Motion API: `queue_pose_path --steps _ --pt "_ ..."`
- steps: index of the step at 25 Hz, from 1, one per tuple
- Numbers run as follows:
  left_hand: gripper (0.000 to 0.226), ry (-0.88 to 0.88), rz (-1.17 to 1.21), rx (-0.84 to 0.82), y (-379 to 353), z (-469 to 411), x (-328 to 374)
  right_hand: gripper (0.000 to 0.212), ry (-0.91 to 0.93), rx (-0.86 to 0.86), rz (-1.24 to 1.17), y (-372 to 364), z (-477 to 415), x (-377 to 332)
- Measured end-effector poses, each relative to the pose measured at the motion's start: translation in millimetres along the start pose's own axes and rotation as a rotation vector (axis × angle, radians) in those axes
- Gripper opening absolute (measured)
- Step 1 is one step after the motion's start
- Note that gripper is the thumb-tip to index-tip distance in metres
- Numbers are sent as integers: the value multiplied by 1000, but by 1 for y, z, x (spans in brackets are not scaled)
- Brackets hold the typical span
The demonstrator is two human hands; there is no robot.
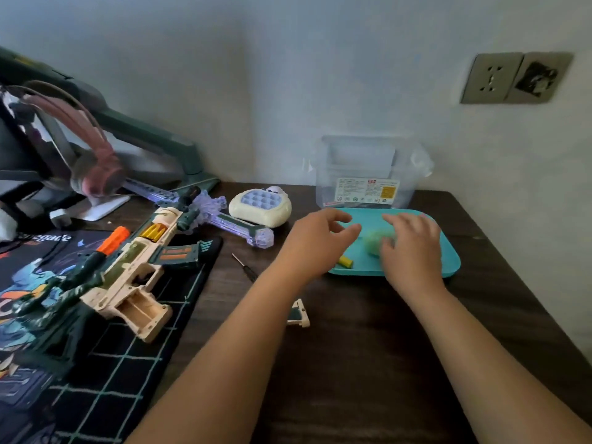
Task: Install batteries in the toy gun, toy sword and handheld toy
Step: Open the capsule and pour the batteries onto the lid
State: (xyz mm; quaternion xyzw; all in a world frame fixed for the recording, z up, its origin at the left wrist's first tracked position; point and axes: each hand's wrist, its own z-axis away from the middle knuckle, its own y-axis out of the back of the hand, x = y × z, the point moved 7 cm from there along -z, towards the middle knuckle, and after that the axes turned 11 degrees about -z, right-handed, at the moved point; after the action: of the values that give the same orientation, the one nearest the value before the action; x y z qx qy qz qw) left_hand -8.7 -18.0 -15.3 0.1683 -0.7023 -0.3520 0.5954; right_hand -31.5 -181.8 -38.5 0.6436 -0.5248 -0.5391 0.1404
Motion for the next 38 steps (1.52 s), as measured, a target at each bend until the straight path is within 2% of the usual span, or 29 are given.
queue_pose_path --steps 5,7,8,10,12,14,16,20,24,27,30,33,38 --pt "45 16 57 -82 -47 -41 10 57 -115 -244 42 -9 -14 24" --pt "43 21 121 -22 -51 -46 7 61 -113 -329 135 -13 -13 25" --pt "42 18 172 36 -51 -46 3 59 -113 -289 123 -10 -12 25" --pt "42 0 275 136 -50 -45 -3 52 -186 -85 -136 8 -13 25" --pt "46 0 430 107 -54 -48 -6 46 -331 72 -624 19 -10 30" --pt "48 39 558 -34 -65 -52 -4 44 -387 68 -981 13 -9 24" --pt "44 73 635 -180 -76 -46 4 41 -351 16 -1117 3 -6 13" --pt "47 108 535 -173 -76 -40 8 38 -316 -1 -1146 -1 -5 2" --pt "58 33 445 -127 -66 -37 14 31 -316 -9 -1167 4 -3 -3" --pt "56 -20 439 -199 -68 -30 26 23 -344 47 -1129 8 -2 1" --pt "69 -11 390 -267 -70 -30 29 19 -354 84 -1144 12 0 5" --pt "77 28 405 -319 -74 -30 26 22 -374 75 -1135 10 2 7" --pt "74 65 467 -353 -76 -29 21 23 -395 62 -1130 6 2 5"
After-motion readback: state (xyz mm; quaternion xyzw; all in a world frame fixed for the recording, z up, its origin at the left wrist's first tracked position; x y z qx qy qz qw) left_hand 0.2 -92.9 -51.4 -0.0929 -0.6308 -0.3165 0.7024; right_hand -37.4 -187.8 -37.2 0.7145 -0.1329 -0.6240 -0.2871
